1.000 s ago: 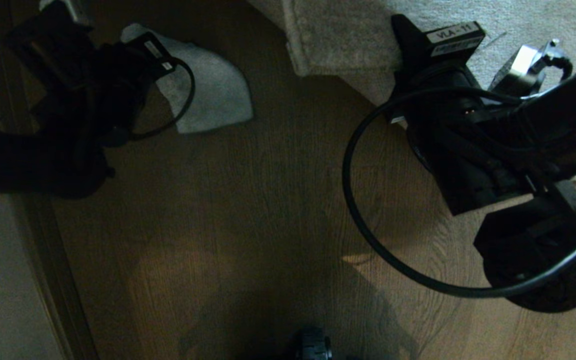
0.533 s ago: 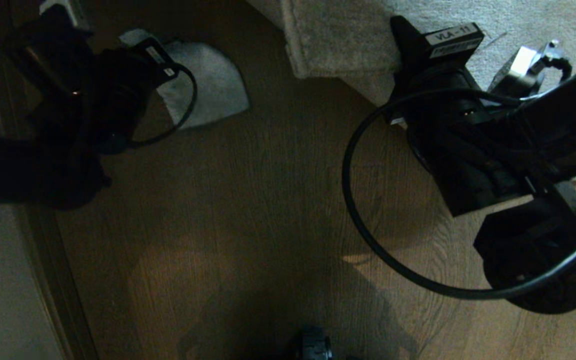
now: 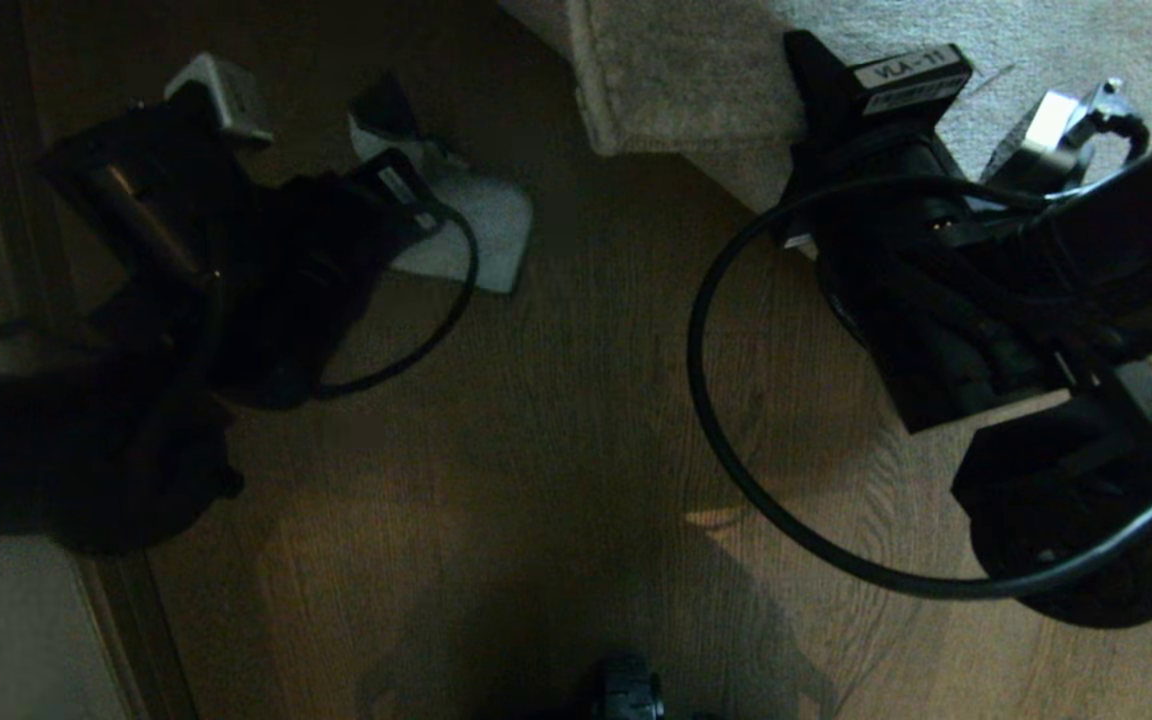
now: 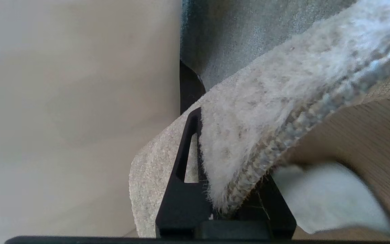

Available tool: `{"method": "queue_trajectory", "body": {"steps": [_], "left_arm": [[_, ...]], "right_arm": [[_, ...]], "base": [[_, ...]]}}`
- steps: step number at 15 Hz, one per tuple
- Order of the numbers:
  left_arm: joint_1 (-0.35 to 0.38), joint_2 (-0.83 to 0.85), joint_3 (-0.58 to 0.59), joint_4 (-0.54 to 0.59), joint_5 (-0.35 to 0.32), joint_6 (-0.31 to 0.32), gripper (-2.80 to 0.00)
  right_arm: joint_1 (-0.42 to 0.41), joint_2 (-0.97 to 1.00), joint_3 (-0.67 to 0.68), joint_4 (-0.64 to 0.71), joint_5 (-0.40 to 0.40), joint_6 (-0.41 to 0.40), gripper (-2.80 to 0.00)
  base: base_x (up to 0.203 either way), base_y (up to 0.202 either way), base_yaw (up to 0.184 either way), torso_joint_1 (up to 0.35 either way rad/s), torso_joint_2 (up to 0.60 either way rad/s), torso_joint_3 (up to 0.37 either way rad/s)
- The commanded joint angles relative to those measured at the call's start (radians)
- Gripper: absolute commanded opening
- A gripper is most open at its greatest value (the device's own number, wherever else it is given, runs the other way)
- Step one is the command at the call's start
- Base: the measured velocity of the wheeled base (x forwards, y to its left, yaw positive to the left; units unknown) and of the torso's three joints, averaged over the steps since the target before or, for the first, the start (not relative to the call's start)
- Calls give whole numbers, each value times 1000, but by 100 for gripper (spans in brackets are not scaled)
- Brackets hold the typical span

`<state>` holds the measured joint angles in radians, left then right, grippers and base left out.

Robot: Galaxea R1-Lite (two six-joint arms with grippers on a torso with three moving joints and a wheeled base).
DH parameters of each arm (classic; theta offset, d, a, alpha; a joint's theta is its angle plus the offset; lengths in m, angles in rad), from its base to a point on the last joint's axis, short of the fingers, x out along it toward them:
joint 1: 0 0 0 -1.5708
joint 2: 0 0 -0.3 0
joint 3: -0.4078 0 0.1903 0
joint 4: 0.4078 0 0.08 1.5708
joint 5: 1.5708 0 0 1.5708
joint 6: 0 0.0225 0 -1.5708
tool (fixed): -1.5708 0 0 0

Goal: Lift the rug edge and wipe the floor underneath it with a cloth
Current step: Wipe the floor under the carpet with a rag

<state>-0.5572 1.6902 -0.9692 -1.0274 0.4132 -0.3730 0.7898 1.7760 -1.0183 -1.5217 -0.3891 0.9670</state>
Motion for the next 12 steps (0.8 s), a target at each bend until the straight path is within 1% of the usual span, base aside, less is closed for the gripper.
{"method": "queue_trajectory", "body": {"steps": [1,3,5,9,12], "left_arm": [[-64,-29,41,-6,4,-24,-280],[-95,-19,40,-6,3,-33,-280],[-102,12,25,-6,3,-35,-280],[-96,92,-65,-6,4,-39,-280],[-70,141,-131,-6,4,-40,-280]], "right_arm": [[0,-3,-2,-48,-4,6,-280],[0,-3,-3,-48,-7,4,-280],[0,-4,-4,-48,-8,4,-280],[0,-12,-5,-48,-8,6,-280],[-3,-12,-6,-48,-8,6,-280]], "base": [[0,0,0,0,0,0],[0,0,0,0,0,0],[0,0,0,0,0,0],[0,0,0,0,0,0],[0,0,0,0,0,0]]}}
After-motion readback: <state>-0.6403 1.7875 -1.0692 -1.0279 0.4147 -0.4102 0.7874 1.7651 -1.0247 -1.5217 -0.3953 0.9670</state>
